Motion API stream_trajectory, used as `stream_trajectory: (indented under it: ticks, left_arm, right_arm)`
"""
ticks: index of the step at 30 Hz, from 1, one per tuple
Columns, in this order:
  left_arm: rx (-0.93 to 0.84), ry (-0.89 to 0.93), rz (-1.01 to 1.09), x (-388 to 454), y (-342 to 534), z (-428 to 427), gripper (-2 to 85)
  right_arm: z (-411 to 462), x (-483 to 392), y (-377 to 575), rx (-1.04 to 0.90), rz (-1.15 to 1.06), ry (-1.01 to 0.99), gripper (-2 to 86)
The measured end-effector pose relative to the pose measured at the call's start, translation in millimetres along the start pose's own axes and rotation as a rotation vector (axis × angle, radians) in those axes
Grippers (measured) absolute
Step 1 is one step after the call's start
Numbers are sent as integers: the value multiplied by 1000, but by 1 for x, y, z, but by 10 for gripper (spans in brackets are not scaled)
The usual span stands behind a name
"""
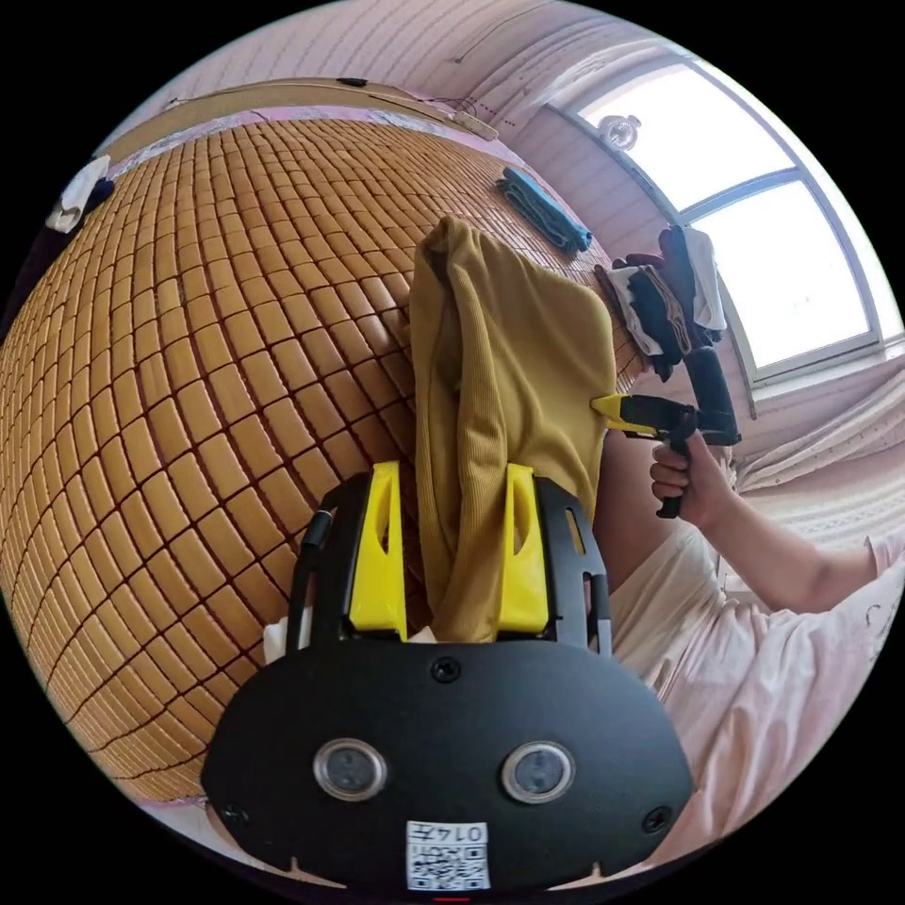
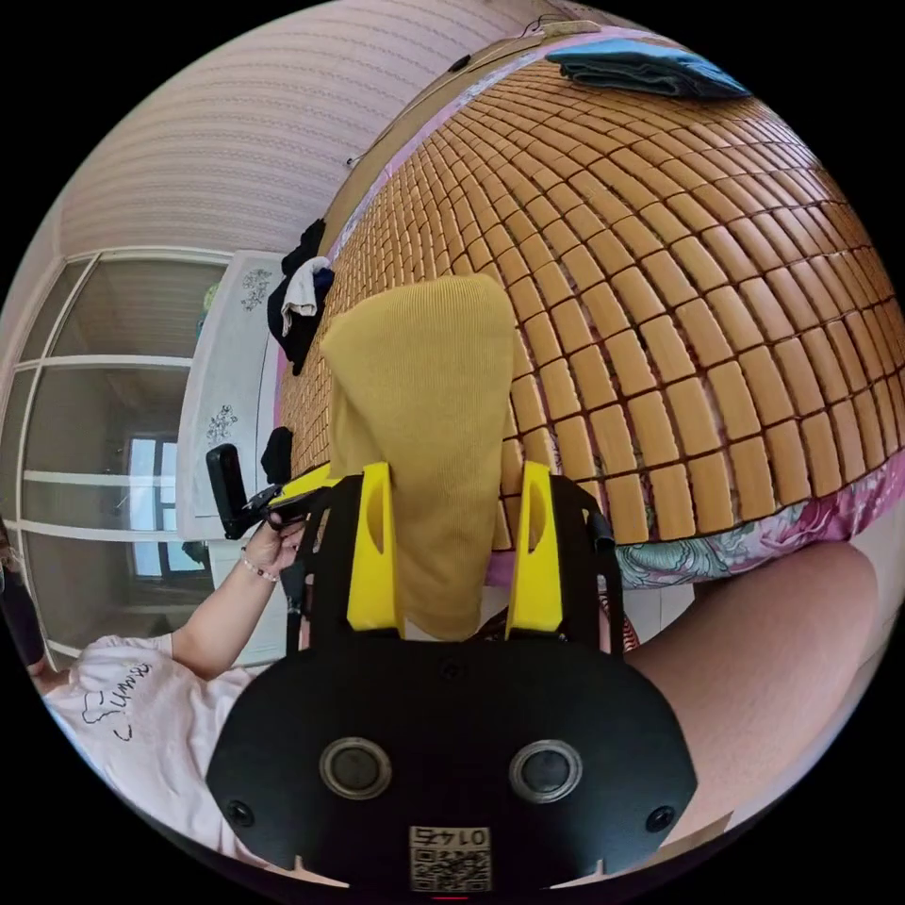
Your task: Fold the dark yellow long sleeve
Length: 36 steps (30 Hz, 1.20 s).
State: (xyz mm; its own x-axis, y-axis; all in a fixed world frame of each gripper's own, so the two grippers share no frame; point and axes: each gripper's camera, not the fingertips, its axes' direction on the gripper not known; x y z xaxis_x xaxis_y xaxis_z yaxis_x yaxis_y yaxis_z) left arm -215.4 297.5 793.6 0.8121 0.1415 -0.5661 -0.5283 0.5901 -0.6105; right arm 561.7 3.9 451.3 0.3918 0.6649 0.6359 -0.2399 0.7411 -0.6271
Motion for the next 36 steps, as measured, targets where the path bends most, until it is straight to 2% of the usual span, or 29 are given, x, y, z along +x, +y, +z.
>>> stream_trajectory:
  ticks: [4,9,11,13,15,16,21,25,30,36]
  left_arm:
    - [-20,138,-63,-25,-12,4,111]
    - [-17,70,-21,-23,-26,-1,109]
    - [-24,19,-10,-24,-35,-1,125]
    - [-39,13,-24,-28,-40,2,131]
    - [-59,129,-89,-39,-44,7,118]
    - [-49,157,-144,-45,-44,7,107]
    - [2,104,-60,-27,-48,2,84]
    - [143,270,-142,-16,-65,4,81]
    - [268,291,-27,35,-150,15,79]
    - [356,268,65,117,-312,51,78]
  right_arm:
    - [-9,5,-2,-7,-27,-42,159]
    - [-8,-19,-4,2,-141,82,139]
    - [5,-4,-9,-41,-62,-60,143]
    - [4,2,-8,-3,-32,-89,140]
    - [4,0,-8,-8,-26,-100,130]
    - [2,-10,-8,-20,-66,-85,119]
    - [-14,-90,-21,-56,-384,30,87]
    - [-39,-147,-62,-148,-605,90,83]
    - [-94,-172,-132,-230,-757,250,83]
    - [-184,-146,-264,-214,-679,431,86]
